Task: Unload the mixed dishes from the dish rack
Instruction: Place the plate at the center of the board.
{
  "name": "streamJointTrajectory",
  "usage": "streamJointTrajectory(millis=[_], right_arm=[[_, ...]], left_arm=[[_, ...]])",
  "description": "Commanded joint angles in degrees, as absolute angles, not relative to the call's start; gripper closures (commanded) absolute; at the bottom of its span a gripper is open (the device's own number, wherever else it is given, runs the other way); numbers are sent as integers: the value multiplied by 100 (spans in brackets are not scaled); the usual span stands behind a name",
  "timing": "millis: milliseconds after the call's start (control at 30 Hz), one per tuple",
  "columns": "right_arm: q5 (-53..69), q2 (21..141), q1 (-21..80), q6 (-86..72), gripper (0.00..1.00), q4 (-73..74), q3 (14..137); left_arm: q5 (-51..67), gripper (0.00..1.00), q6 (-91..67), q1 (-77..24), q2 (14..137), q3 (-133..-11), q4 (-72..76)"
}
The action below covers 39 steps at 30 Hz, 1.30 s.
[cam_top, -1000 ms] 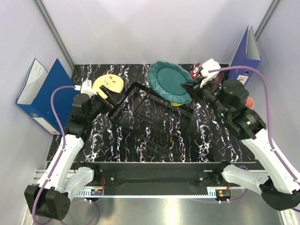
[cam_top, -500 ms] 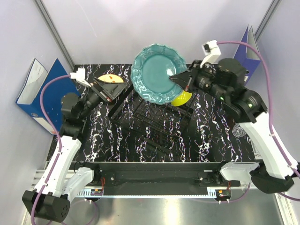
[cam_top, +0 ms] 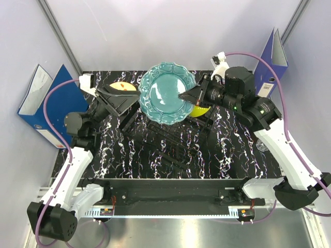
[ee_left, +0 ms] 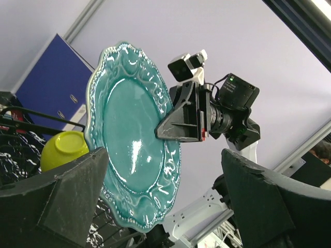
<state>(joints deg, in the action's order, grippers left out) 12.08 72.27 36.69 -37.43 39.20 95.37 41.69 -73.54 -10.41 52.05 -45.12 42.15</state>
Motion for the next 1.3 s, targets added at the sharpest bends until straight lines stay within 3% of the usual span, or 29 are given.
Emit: streamJointTrajectory(millis=[0, 333, 633, 767, 867, 967, 1000, 1100, 1133, 1167, 1267], right_arm=[[1468, 6820, 3648, -4104, 100, 2391, 9686], [1265, 6460, 3656, -3902, 100, 2399, 9598], [2065, 6723, 3656, -4332, 100, 1970, 9361], [2267, 6846, 3648, -4517, 100, 1688, 9079], [2285, 6890, 3656, -4526, 100, 1652, 9000], [2294, 6917, 3656, -4509, 100, 1661, 8921], [2285, 6908, 3656, -4500, 100, 1652, 8895], [2241, 6864, 3656, -4465, 100, 1661, 8772], [2224, 6856, 3656, -4447, 100, 1661, 8728], [2241, 6847, 3656, -4439, 100, 1670, 8719], [2303, 6891, 3656, -4439, 100, 1714, 8692]], left_arm=[[4395, 3, -7191, -1063, 5151, -4483, 4404], [4280, 3, -6812, -1063, 5150, -4535, 3841], [4307, 3, -6970, -1204, 5344, -4500, 4148], [4324, 7, -6891, -1388, 5353, -4561, 4184], [4368, 17, -6838, -1424, 5361, -4605, 4166], [4368, 38, -6812, -1441, 5344, -4605, 4166], [4342, 52, -6785, -1450, 5344, -4597, 4123], [4298, 76, -6724, -1503, 5344, -4588, 4008], [4289, 93, -6698, -1520, 5361, -4597, 3938], [4280, 100, -6619, -1547, 5370, -4614, 3859], [4271, 100, -6548, -1564, 5362, -4597, 3639]])
